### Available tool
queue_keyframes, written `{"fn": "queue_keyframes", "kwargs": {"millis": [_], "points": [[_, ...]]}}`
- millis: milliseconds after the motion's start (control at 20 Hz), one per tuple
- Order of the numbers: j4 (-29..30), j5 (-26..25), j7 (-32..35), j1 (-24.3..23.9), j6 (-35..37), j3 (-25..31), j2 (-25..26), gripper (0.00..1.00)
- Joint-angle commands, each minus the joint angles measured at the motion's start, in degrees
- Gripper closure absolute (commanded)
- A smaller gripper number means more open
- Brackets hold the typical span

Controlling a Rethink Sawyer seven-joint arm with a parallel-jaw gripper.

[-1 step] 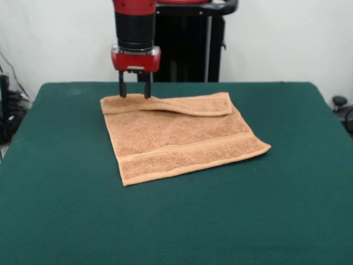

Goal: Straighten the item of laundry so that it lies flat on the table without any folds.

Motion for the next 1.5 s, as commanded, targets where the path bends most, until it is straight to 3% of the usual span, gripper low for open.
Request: {"fn": "queue_keyframes", "kwargs": {"millis": [50, 400, 800, 1500], "points": [[0.16, -0.19, 3.64, 0.83, -1.83, 1.20, 2.20, 0.00], [0.94, -0.07, 3.03, -0.35, -1.06, 1.69, 1.44, 0.00], [0.44, -2.47, 3.27, -0.90, -4.24, 0.29, 3.86, 0.00], [-2.66, -3.59, 5.04, 2.86, -12.13, -4.91, 10.11, 0.00]]}}
